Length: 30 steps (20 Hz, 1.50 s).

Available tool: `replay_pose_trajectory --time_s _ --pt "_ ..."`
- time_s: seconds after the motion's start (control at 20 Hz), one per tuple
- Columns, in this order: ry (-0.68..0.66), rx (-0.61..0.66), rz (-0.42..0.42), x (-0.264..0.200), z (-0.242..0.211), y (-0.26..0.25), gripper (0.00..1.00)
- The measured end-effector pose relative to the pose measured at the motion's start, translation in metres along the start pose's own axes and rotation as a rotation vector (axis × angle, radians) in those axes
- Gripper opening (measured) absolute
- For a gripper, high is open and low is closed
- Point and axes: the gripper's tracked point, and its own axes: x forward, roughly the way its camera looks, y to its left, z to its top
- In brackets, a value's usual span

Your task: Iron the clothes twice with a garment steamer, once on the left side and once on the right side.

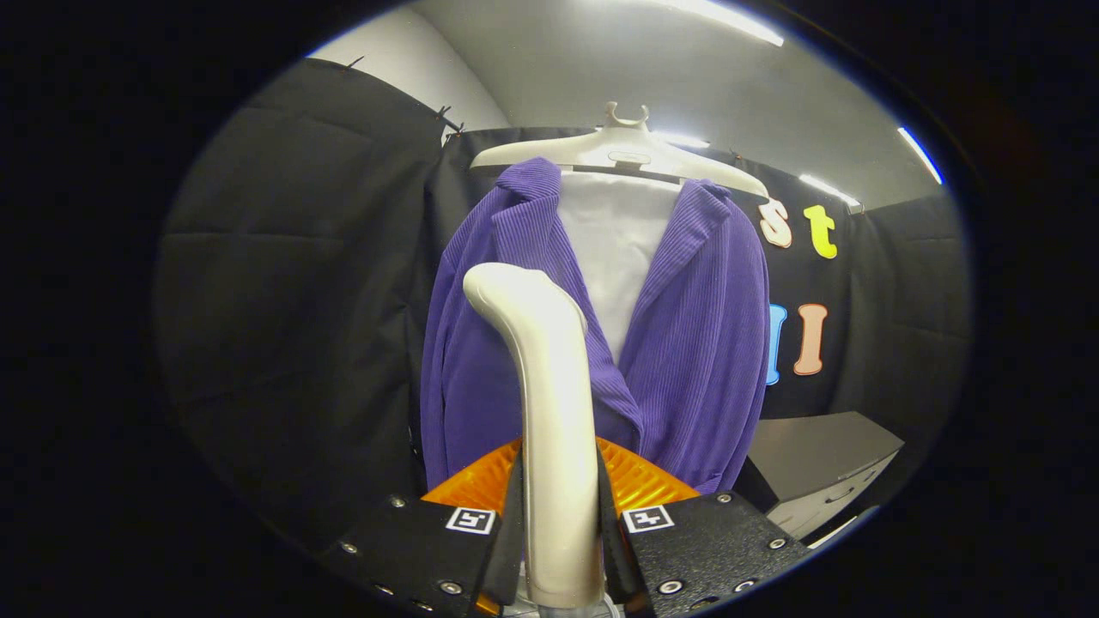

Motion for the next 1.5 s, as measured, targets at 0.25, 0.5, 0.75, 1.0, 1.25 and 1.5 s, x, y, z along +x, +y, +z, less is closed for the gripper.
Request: replay_pose_trajectory --time_s 0.25,0.5,0.75,1.0,1.25,1.5 --pt "0.063 -0.006 0.023 -0.007 -0.033 0.010 0.40" --pt "0.087 -0.044 0.027 -0.011 -0.059 0.012 0.39" --pt "0.167 -0.090 0.065 -0.012 -0.107 0.024 0.40" --pt "0.229 -0.150 0.069 -0.010 -0.145 0.023 0.40" --pt "0.279 -0.172 0.063 -0.011 -0.173 0.024 0.40" --pt "0.304 -0.137 0.052 -0.014 -0.191 0.036 0.40"
